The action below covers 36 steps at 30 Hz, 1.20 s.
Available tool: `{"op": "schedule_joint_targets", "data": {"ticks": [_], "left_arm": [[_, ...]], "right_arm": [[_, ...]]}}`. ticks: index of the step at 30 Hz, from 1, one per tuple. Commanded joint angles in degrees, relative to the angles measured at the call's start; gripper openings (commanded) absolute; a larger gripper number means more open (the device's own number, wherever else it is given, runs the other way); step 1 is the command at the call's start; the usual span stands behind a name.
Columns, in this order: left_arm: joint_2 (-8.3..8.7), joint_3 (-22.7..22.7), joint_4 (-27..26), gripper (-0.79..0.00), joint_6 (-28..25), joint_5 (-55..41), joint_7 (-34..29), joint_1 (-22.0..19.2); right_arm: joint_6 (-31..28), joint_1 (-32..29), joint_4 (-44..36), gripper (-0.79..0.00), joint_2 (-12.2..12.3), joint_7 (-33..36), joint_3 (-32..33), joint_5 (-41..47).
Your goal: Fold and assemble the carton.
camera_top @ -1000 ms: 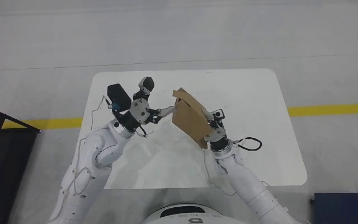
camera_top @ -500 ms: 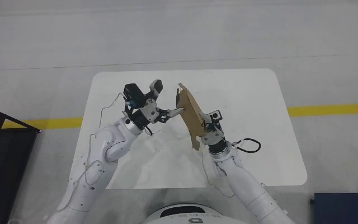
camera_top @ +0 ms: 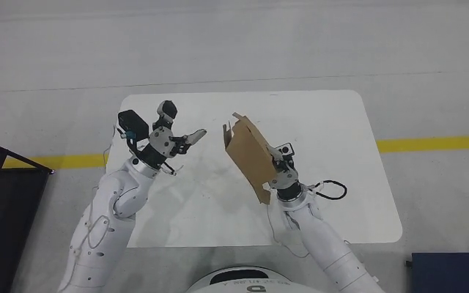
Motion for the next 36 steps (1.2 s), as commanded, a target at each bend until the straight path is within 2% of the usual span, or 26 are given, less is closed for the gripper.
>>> {"op": "schedule_joint_targets", "data": {"ticks": [1,8,15,20,26,33,36], "left_arm": [[-0.05,0.53,-0.13,0.000,-0.26,0.11,-0.46,-0.14],[-0.54,4.58,2.19,0.000,-1.08,0.94,-3.04,-3.38],[-0.96,9.34,2.41,0.000,-6.28,0.66,-5.17,-5.78],[-0.95,10.50,2.54,0.000,-9.06,1.08,-6.30,-6.68],[-0.75,8.41,2.54,0.000,-7.34,0.73,-4.71,-5.69],[-0.16,2.91,0.67,0.000,-6.99,-3.91,-1.84,-1.71],[-0.12,1.29,1.46,0.000,-5.69,-6.50,-0.75,-0.50]], "right_arm": [[0.12,0.05,-0.16,-0.785,-0.05,0.09,-0.27,-1.34],[0.14,0.36,-0.93,-0.785,-0.33,0.20,-1.60,-5.93],[0.61,-0.12,-1.42,-0.785,-0.48,-0.07,-1.82,-7.43],[1.31,-0.37,-1.58,-0.785,-0.63,-0.30,-1.88,-7.13],[2.32,-0.60,-1.65,-0.785,-0.77,0.47,-1.29,-5.25],[3.50,-1.43,-1.53,-0.785,-0.73,1.98,0.79,-2.31],[4.29,-1.82,-1.77,-0.785,-0.75,2.65,1.14,-1.53]]}}
